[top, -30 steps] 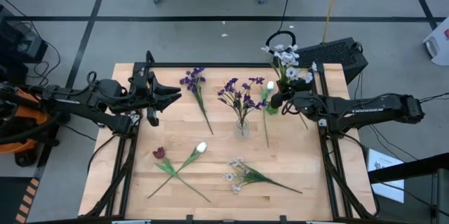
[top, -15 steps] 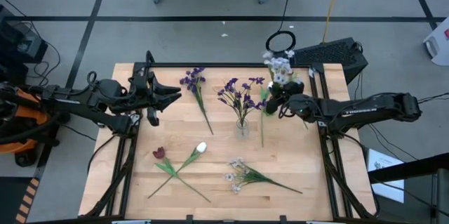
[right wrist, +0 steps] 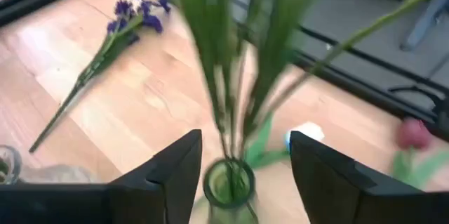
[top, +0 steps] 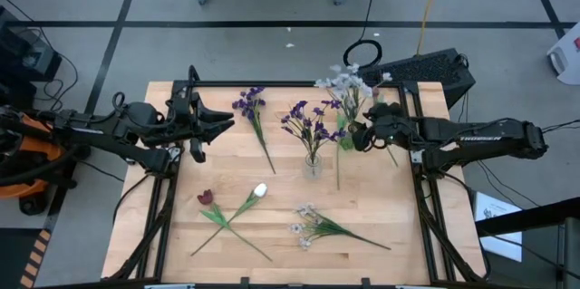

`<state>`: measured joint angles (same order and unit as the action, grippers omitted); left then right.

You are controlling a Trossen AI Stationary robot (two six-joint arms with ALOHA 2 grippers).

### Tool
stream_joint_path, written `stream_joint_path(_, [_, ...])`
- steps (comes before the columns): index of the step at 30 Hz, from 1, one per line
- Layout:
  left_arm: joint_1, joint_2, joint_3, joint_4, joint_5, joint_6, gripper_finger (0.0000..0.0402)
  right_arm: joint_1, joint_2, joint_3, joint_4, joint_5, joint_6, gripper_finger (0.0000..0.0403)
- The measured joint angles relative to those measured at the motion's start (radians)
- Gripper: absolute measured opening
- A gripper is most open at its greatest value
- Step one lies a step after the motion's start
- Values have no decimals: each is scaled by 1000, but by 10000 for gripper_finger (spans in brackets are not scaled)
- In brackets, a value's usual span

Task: Sort flowers into vase by color
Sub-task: Put the top red tulip into the transparent vase

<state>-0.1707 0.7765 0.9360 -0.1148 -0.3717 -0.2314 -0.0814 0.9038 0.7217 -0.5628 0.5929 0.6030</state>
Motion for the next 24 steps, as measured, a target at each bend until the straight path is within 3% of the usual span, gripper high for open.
stream_joint_path(9, [0,0,0,-7,0,-3,99,10,-54,170,-426,-27,270,202])
stream_joint_path(17, [0,0,0,-7,0,-22,99,-2,-99,184,-665,-20,578,171])
stream_joint_path(24, [0,0,0,-7,0,-22,99,-100,-21,155,-637,-47,514,155])
